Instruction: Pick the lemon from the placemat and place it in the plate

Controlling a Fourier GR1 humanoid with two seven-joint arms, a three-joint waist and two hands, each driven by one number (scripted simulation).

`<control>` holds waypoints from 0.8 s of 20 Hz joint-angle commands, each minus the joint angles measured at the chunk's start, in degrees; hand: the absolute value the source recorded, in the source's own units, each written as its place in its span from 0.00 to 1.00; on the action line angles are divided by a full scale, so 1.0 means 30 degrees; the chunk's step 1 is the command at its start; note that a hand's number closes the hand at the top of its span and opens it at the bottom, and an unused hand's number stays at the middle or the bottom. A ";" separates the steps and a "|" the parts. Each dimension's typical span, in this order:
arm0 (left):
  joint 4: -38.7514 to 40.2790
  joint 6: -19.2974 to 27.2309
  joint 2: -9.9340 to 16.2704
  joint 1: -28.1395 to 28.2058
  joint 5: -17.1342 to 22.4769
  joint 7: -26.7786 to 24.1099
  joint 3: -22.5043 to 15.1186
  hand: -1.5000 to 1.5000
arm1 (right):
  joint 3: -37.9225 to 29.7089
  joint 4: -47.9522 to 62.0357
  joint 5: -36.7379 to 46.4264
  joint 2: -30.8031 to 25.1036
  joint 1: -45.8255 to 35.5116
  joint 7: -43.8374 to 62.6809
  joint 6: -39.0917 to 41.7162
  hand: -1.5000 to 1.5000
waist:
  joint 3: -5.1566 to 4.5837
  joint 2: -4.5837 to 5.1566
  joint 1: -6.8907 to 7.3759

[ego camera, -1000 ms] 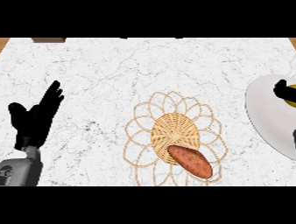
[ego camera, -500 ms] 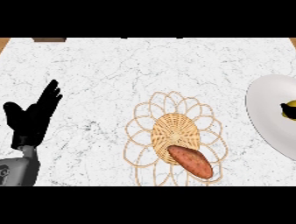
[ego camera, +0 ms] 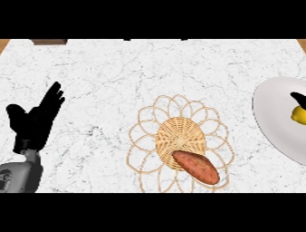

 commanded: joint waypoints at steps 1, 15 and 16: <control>-0.0499 0.0210 -0.0403 -0.0061 -0.0034 0.0502 -0.0254 0.50 | -0.0103 -0.2819 -0.1646 0.1076 -0.0225 0.0019 -0.0261 0.00 | -0.0004 -0.0032 -0.0003; 0.1699 -0.0147 -0.0417 -0.0952 -0.0468 -0.0751 0.0310 0.50 | -0.3664 -0.4776 -1.0150 0.1499 0.4005 -0.1861 0.3962 0.00 | -0.0003 0.0063 0.0028; -0.0427 -0.0676 -0.0005 0.0257 -0.0145 0.0056 0.0337 0.50 | -0.4351 -0.4232 -1.0582 0.0819 0.3873 -0.2179 0.4172 0.00 | 0.0000 0.0049 0.0107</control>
